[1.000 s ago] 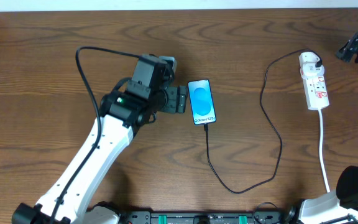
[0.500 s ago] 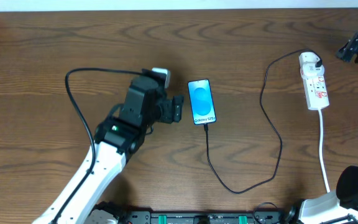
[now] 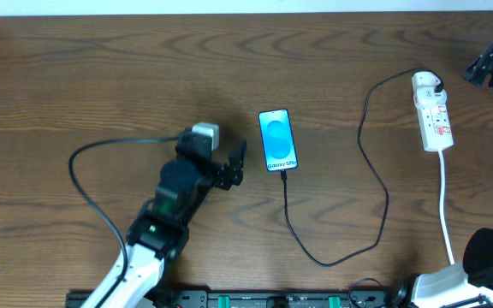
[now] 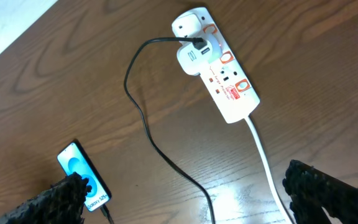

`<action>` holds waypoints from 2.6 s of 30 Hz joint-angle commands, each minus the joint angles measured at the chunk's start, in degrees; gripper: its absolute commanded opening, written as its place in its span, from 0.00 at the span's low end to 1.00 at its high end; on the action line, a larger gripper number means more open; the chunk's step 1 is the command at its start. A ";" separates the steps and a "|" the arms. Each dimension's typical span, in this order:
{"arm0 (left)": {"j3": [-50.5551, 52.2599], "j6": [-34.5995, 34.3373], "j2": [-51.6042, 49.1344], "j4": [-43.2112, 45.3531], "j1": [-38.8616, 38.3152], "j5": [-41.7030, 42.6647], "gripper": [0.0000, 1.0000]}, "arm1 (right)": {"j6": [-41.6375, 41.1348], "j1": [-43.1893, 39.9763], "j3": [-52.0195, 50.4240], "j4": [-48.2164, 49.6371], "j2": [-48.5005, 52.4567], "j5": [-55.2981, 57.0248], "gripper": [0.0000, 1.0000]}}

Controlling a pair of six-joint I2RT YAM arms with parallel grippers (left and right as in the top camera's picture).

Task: Plug charger to phone and switch on socket

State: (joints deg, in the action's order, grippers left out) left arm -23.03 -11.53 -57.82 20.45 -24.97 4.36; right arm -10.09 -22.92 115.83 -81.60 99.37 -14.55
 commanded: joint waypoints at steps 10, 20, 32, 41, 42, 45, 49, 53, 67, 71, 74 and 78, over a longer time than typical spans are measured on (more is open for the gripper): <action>19.87 1.44 15.02 17.46 4.52 -1.25 0.86 | -0.59 0.09 0.83 -0.11 -0.13 0.07 0.99; 22.80 1.46 31.45 4.74 10.16 -1.46 0.86 | -0.59 0.09 0.79 -0.11 -0.13 0.07 0.99; 22.80 1.70 45.88 -16.04 22.36 -1.46 0.86 | -0.59 0.09 0.79 -0.11 -0.13 0.09 0.99; 22.80 8.55 55.47 -24.35 28.81 -1.40 0.86 | -0.59 0.09 0.79 -0.11 -0.13 0.09 0.99; 22.80 9.99 56.08 -24.35 28.81 -1.38 0.86 | -0.59 0.09 0.79 -0.11 -0.13 0.07 0.99; 22.80 13.94 57.51 -24.37 28.81 -1.40 0.86 | -0.59 0.09 0.79 -0.11 -0.13 0.09 0.99; 22.80 14.32 57.55 -24.48 28.81 -1.40 0.86 | -0.59 0.09 0.79 -0.11 -0.13 0.09 0.99; 22.80 14.32 57.55 -24.50 28.81 -1.40 0.86 | -0.59 0.09 0.79 -0.11 -0.13 0.09 0.99; 22.80 14.29 57.75 -24.50 28.81 -1.44 0.86 | -0.59 0.09 0.79 -0.11 -0.13 0.09 0.99; 22.80 14.29 57.75 -24.50 28.81 -1.44 0.86 | -0.59 0.09 0.79 -0.11 -0.13 0.09 0.99; 22.80 14.29 57.75 -24.52 28.83 -1.53 0.86 | -0.59 0.09 0.79 -0.11 -0.13 0.09 0.99; 22.80 14.25 57.75 -24.52 28.83 -2.10 0.86 | -0.59 0.09 0.79 -0.11 -0.13 0.09 0.99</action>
State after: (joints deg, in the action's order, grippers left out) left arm -0.89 1.80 -0.73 -1.43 3.60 3.05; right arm -10.11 -22.92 115.83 -81.60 99.37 -14.52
